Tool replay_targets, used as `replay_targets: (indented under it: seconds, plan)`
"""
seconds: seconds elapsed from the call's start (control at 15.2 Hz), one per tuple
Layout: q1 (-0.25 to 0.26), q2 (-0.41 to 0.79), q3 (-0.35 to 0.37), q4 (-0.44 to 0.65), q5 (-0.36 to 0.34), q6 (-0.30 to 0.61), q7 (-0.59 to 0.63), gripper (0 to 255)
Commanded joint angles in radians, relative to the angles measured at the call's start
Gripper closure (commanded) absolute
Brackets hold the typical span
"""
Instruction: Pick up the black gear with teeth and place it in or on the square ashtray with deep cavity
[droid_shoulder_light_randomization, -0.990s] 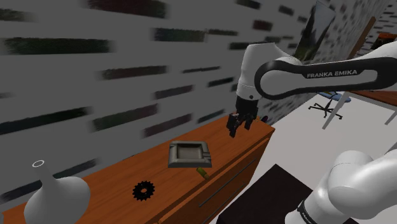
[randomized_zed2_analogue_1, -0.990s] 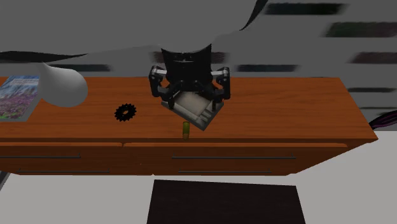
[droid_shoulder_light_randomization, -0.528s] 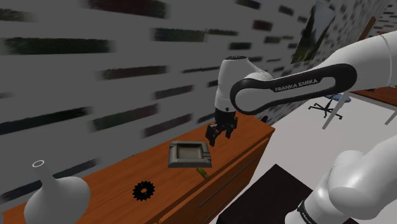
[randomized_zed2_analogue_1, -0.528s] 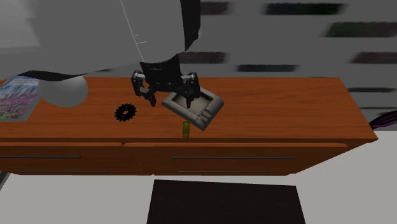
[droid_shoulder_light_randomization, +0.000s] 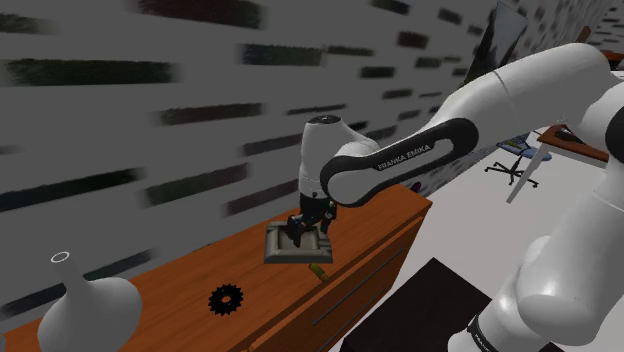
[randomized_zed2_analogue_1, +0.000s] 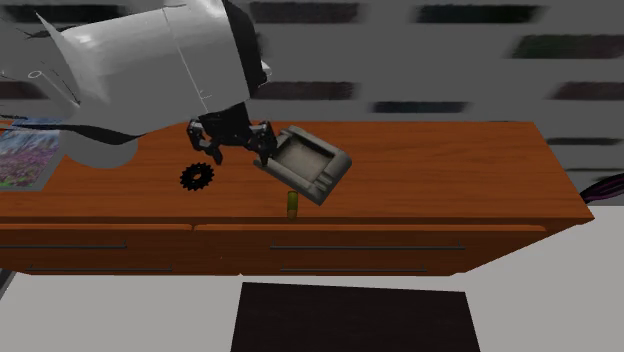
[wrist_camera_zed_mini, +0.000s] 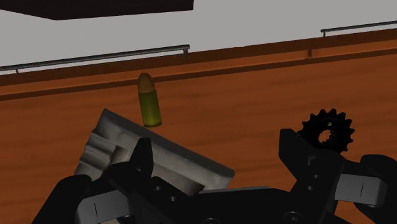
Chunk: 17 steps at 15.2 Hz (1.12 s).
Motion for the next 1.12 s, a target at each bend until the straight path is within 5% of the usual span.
replay_targets:
  seconds: [0.0,0.59,1.06]
  plan:
    - [0.011,0.074,0.011,0.044,-0.033,0.029,0.044,0]
    - [0.117,0.428,-0.007,0.322,-0.197,0.091,0.215,0]
    - [0.207,0.656,-0.045,0.556,-0.263,0.087,0.275,0]
